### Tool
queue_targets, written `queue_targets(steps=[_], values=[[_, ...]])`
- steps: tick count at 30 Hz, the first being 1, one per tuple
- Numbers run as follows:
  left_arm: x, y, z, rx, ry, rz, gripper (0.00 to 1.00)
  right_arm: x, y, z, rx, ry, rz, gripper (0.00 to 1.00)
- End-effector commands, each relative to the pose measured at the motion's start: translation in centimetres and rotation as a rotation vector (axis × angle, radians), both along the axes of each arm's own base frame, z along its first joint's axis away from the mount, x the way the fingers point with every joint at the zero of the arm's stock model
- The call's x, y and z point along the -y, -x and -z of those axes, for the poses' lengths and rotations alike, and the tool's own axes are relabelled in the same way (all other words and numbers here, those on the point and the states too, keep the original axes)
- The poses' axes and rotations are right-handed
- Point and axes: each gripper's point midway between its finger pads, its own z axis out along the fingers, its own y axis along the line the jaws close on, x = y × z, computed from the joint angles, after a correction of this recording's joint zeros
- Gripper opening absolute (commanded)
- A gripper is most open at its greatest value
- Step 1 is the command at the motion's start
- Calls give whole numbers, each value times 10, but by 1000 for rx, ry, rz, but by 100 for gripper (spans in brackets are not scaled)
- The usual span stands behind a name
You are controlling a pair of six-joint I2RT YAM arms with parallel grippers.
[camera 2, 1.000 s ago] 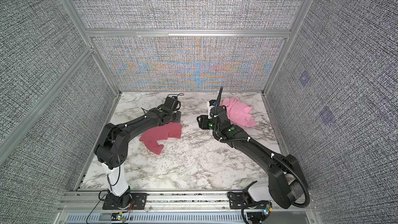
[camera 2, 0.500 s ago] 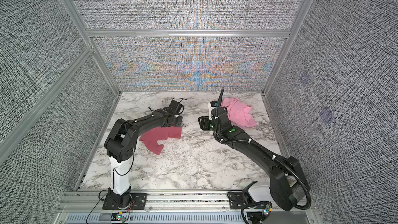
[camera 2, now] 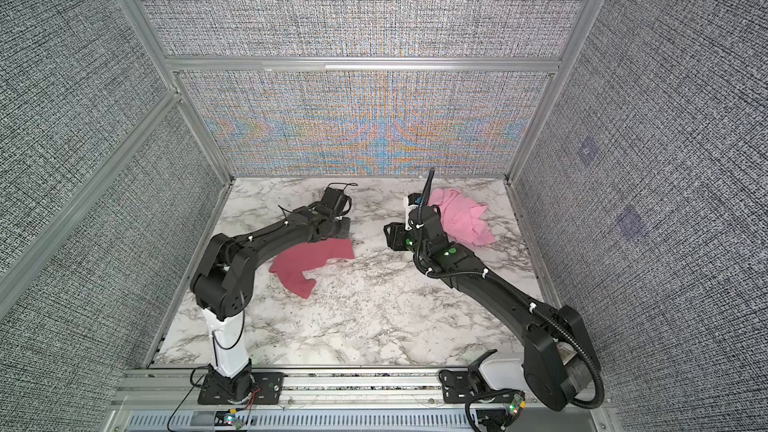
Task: Pick out a specific cloth from the pile
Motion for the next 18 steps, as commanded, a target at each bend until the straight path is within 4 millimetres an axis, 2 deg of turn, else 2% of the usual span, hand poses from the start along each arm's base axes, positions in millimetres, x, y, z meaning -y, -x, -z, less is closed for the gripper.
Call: queue_targets(steps=[1, 4, 6, 9, 16, 18], values=[[-4, -2, -44, 106, 62, -32, 0, 4, -2, -5, 19, 10, 19, 55], [-20, 6, -75, 177, 84, -74, 0, 5, -3, -7, 19, 14, 20, 55], [-34, 15, -89, 203, 83, -102, 0, 3, -3, -8, 19, 10, 15, 55], [-60, 30, -98, 228, 85, -155, 0, 0, -4, -8, 23, -3, 6, 55], [-126, 72, -82, 252, 75, -280, 0, -13, -11, -6, 10, -26, -28, 55], [-142, 86, -72, 234, 70, -316, 0, -17, -12, -6, 6, -32, -41, 55]])
